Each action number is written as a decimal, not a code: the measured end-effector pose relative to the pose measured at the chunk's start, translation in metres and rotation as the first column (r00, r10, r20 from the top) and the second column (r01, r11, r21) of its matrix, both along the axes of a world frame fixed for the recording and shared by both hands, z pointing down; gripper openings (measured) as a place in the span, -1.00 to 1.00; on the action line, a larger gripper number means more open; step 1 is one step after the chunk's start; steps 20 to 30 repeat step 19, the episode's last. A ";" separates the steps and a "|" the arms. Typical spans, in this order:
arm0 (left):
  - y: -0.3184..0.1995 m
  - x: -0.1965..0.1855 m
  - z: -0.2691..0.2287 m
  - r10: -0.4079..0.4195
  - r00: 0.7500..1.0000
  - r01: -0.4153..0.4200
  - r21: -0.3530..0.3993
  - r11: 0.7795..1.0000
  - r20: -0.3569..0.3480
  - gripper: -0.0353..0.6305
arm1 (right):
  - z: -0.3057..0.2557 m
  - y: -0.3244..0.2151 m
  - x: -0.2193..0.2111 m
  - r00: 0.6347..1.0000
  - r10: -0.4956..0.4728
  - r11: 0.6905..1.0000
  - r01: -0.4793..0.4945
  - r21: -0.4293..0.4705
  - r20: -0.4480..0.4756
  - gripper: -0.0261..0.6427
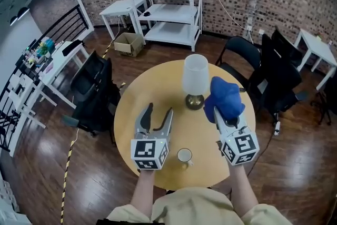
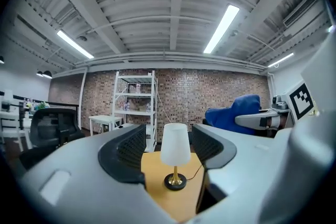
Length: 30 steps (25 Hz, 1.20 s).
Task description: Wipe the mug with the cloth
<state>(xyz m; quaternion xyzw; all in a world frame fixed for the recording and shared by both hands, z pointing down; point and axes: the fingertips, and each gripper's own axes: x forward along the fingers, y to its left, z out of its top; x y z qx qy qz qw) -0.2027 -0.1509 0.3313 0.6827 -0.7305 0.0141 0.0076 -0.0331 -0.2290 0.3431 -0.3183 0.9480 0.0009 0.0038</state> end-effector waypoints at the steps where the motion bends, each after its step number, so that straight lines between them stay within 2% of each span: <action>1: 0.002 -0.001 -0.002 -0.010 1.000 0.010 0.009 1.000 0.006 -0.14 | -0.002 0.000 0.000 1.000 0.000 1.000 0.000 0.003 0.003 -0.68; 11: 0.010 -0.011 -0.009 -0.040 0.999 0.040 0.030 0.999 0.008 -0.14 | -0.017 0.012 -0.003 1.000 0.008 1.000 -0.009 0.029 0.016 -0.68; 30: 0.008 -0.014 -0.004 -0.028 0.999 0.028 0.012 1.000 0.022 -0.14 | -0.013 0.017 -0.010 1.000 0.012 1.000 -0.012 0.000 0.020 -0.69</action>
